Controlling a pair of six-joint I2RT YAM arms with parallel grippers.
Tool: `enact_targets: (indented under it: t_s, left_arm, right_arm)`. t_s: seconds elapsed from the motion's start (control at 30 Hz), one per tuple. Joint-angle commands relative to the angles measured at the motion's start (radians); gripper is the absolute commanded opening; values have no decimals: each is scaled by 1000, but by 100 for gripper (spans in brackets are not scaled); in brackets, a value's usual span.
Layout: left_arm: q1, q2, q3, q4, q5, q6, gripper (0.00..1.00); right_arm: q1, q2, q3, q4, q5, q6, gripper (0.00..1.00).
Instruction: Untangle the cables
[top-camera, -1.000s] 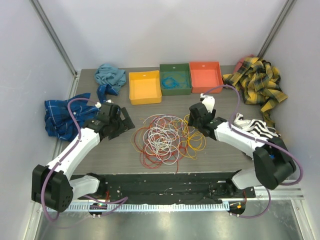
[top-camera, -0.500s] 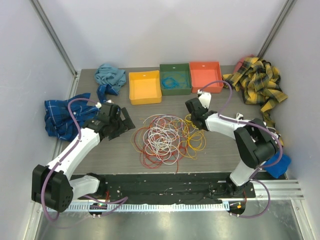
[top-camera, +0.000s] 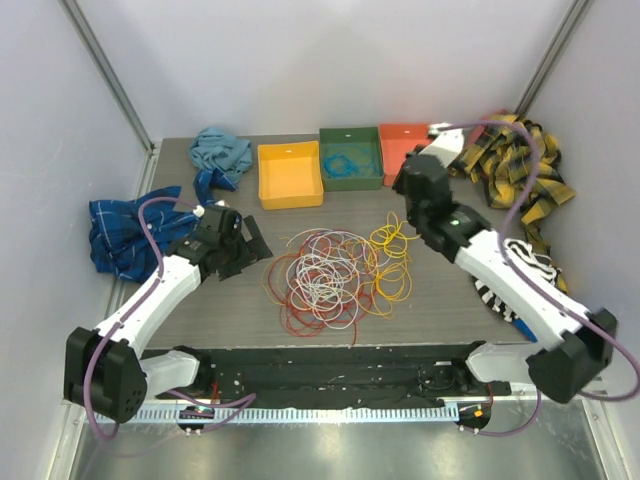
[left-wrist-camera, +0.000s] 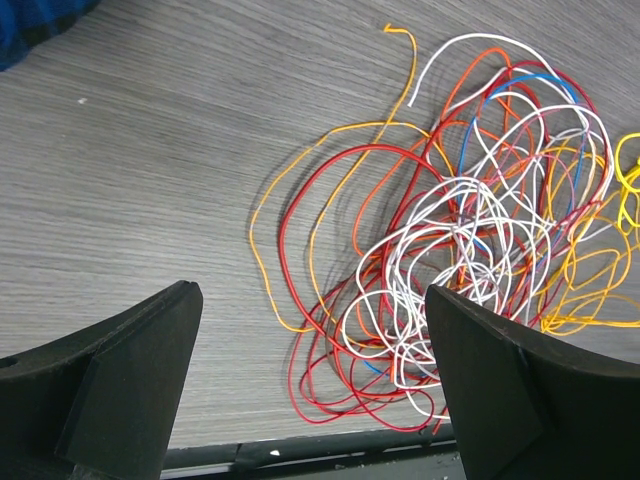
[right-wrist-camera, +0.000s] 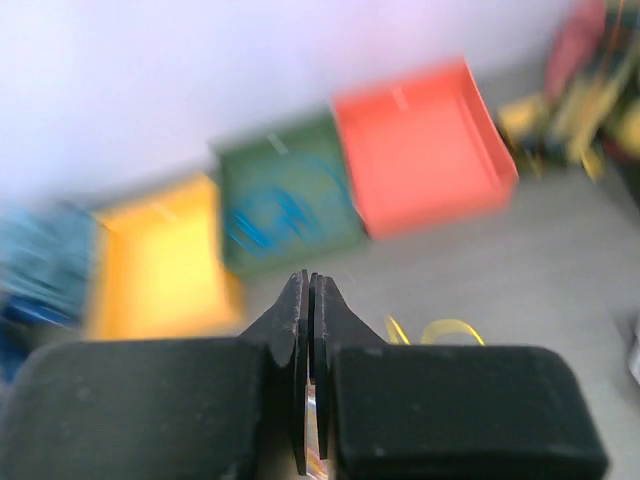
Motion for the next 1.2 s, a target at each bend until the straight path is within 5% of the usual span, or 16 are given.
enact_targets:
  t_s: [0.0, 0.03, 0.13, 0.43, 0.97, 1.17]
  left_arm:
    - [-3, 1, -7, 48, 53, -10, 100]
    - [-3, -6, -14, 54, 56, -15, 100]
    - [-3, -17, -28, 65, 66, -19, 100]
    - [-2, -25, -45, 60, 77, -13, 100]
    - [-3, 40, -42, 54, 80, -7, 100]
    - [-3, 75, -31, 51, 83, -7, 100]
  right_arm:
    - [11, -21, 152, -123, -29, -60, 14]
    - [9, 2, 160, -165, -43, -45, 51]
    - [11, 72, 94, -234, -86, -17, 80]
    - [11, 128, -178, -56, -25, 0, 77]
    - [-23, 447, -124, 69, 58, -34, 66]
    - [-71, 520, -112, 148, 95, -45, 55]
